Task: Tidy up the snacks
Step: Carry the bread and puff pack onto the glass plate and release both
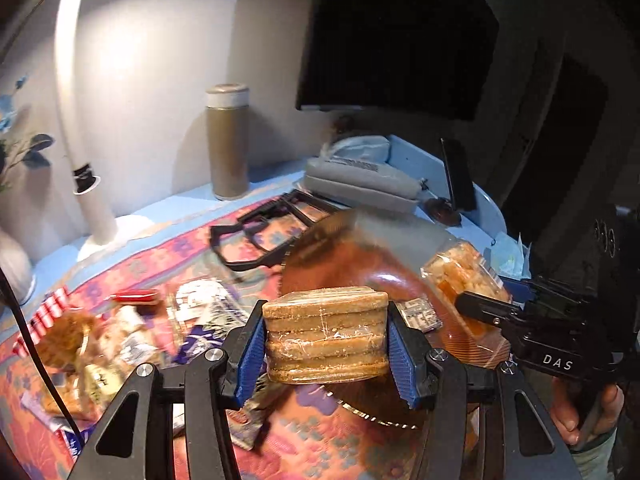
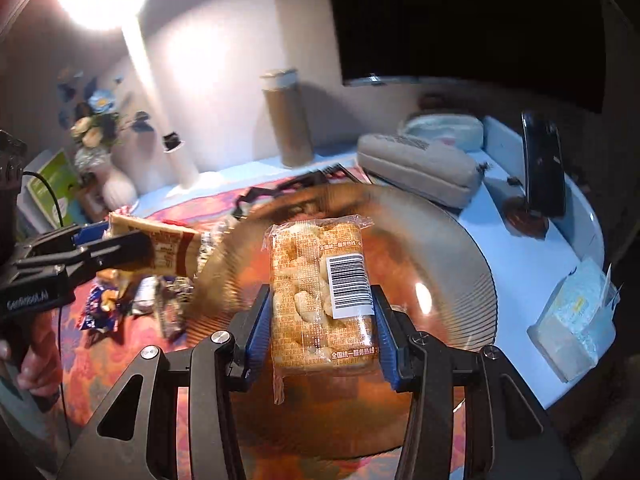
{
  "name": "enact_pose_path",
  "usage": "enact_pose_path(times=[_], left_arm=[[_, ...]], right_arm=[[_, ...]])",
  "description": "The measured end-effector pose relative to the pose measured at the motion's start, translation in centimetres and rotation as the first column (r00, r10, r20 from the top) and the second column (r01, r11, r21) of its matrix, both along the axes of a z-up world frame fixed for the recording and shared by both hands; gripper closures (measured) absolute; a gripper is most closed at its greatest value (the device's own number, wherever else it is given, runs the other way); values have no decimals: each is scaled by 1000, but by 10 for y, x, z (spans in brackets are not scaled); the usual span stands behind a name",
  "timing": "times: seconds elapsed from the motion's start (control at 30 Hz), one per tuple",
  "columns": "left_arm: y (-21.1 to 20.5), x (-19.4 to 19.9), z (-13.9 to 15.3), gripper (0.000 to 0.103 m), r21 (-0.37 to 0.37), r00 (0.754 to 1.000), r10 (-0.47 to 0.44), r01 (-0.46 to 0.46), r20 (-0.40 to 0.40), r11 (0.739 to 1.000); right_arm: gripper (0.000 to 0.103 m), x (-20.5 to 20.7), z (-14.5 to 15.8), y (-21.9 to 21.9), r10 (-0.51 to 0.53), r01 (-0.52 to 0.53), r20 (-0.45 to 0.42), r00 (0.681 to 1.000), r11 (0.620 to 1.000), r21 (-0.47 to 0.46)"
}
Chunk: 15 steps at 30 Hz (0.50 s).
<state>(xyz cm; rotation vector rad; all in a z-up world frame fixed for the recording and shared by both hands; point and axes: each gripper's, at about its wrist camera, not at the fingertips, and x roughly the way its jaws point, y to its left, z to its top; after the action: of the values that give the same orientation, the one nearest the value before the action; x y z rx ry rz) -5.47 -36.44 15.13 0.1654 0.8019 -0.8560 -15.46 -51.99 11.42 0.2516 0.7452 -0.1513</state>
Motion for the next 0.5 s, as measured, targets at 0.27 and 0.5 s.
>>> enact_pose_path(times=[0.27,0.5], left_arm=[[-43,2,-16,50,34,997,-64,65,-32,997],[-47,8,-23,36,27,998,-44,45,-44,999]], right_arm=[[58,10,-11,-20,-8,9,-25,1000,999,33],[41,14,-12,-22,-38,38,-25,999,999,10]])
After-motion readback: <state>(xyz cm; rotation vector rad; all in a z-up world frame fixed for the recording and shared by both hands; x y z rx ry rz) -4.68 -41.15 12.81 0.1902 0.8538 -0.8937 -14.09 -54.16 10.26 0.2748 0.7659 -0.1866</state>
